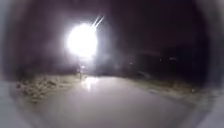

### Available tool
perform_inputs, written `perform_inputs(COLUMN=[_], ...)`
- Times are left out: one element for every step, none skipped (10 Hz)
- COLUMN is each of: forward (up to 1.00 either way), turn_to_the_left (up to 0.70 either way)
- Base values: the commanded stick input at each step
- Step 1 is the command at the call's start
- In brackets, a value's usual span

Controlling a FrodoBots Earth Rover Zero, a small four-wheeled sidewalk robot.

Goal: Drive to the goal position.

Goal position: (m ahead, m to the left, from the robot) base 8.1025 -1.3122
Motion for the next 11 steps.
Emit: perform_inputs(forward=[1.00,1.00,1.00,1.00,1.00,1.00,1.00,1.00,1.00,1.00,1.00], turn_to_the_left=[0.08,0.06,0.05,0.04,0.05,0.04,0.05,0.04,0.04,0.04,0.05])
